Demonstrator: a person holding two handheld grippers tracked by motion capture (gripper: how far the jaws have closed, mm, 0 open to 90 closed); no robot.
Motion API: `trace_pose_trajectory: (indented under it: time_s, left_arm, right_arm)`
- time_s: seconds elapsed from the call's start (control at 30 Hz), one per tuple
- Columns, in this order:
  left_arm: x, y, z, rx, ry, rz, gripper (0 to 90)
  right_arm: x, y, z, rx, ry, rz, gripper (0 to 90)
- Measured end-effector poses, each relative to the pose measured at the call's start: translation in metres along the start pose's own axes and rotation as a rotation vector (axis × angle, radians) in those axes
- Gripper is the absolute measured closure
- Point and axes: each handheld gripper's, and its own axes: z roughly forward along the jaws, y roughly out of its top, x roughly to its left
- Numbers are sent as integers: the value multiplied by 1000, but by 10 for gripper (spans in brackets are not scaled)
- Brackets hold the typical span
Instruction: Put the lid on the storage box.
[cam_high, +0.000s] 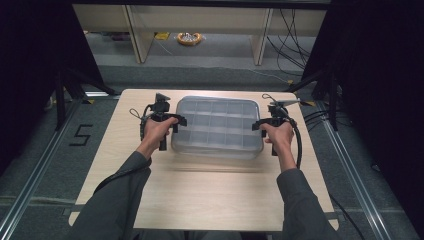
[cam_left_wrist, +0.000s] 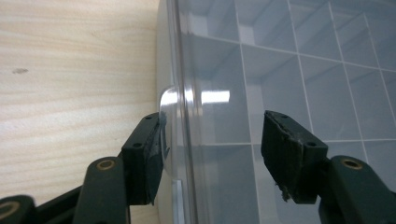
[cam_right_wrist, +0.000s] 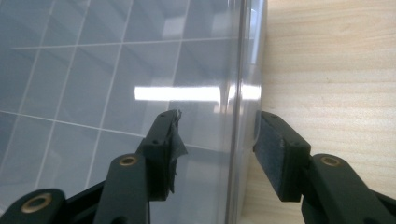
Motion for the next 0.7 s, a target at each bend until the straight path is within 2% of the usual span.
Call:
trace_pose_trajectory:
  time_s: [0.1, 0.17, 0.33, 0.43, 0.47, 0.6, 0.63, 0.7]
  left_arm:
    - [0, 1, 0, 0, -3, 1, 398]
    - [-1, 1, 0, -3, -2, -2, 399]
    - [0, 1, 0, -12, -13, -10, 403]
    - [1, 1, -1, -11, -20, -8, 392]
    - [1, 1, -2, -14, -25, -9, 392]
    - [2, -1, -8, -12, -35, -3, 370]
    - [4, -1, -11, -8, -46, -4, 369]
    - [4, -2, -14, -9, -54, -5, 374]
  right_arm:
    - [-1, 0, 0, -1, 3, 28, 518]
    - [0, -1, -1, -5, -6, 33, 518]
    - [0, -1, -1, -18, 4, 39, 510]
    - [1, -1, -3, -8, -1, 35, 507]
    - [2, -2, -3, -8, 7, 59, 505]
    - [1, -3, -8, -8, 14, 35, 494]
    - [-2, -3, -9, -19, 8, -20, 496]
    - [-2, -4, -11, -8, 5, -28, 506]
